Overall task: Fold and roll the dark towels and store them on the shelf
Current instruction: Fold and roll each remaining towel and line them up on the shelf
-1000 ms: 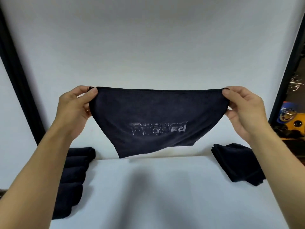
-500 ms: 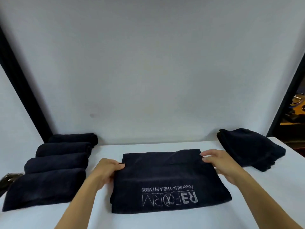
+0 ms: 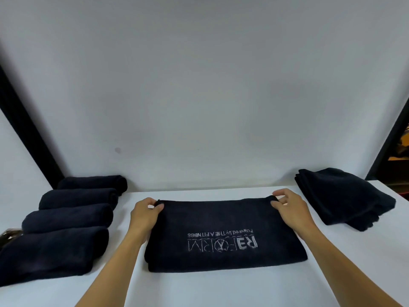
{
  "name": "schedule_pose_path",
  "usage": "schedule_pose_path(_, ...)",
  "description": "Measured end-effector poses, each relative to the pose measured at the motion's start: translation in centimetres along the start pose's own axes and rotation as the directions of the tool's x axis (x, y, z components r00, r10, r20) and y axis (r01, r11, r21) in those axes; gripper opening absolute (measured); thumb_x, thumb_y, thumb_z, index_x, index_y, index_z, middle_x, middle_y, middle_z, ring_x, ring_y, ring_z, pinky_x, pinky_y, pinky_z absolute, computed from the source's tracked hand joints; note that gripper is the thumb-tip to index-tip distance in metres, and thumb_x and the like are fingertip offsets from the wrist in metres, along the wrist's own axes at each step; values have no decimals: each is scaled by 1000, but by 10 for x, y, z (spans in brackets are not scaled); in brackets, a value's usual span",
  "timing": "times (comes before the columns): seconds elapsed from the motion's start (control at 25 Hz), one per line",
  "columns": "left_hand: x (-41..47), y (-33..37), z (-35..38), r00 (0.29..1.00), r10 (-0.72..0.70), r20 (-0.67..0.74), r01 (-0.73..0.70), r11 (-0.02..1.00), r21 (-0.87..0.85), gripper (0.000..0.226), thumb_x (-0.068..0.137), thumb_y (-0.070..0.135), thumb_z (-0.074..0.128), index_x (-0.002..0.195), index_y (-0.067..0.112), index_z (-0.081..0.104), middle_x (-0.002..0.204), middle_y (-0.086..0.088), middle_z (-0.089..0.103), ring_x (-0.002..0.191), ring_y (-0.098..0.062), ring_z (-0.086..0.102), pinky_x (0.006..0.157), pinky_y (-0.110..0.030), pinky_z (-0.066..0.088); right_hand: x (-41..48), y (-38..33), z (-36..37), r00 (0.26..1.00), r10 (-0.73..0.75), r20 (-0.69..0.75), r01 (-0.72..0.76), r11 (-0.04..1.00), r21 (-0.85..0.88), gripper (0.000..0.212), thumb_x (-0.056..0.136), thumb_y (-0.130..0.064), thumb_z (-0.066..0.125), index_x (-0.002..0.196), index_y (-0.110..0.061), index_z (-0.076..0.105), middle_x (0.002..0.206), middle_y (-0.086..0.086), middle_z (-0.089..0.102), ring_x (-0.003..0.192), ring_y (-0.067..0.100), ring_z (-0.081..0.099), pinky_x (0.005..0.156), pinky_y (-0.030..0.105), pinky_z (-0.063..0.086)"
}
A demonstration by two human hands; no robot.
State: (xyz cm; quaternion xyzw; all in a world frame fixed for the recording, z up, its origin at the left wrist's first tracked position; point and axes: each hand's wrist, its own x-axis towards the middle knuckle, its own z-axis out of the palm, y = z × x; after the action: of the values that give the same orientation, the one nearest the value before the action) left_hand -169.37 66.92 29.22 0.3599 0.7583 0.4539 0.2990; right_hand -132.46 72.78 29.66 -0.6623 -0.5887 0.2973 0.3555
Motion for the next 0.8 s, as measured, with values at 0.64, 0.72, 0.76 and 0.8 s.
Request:
schedule_pose_path(0.64,-14,13,6,981,138,-136,-79,926,368,25,89,23,66,104,4,62,100,-10,63,94,-31,60,80,-40,48,15,-10,1,996,26,-88,-42,982,-184,18,86,-12,64,104,-15,63,110,6,65,93,21,62,79,32,49)
schedule_pose_path(0.72,-27,22,28,896,419,-149,-274,783,559,31,91,25,62,118,11,58,116,-11,60,107,-32,55,88,-41,42,1,-26,20,958,-257,-126,225,948,-226,26,90,-17,60,116,-17,60,120,5,60,103,22,60,87,32,46)
schedule_pose_path(0.76,-36,26,45,858,511,-39,-394,707,587,36,92,30,59,124,14,57,124,-10,58,115,-31,52,95,-41,39,-10,-37,34,923,-384,-40,368,906,-210,31,92,-25,57,121,-18,59,124,3,59,109,22,59,93,32,43)
schedule_pose_path(0.8,-48,26,62,831,542,127,-504,636,584,42,94,40,54,131,19,53,135,-7,53,126,-28,47,103,-41,35,-22,-43,50,871,-477,120,492,839,-233,39,93,-38,52,129,-21,56,133,1,56,119,20,54,101,34,38)
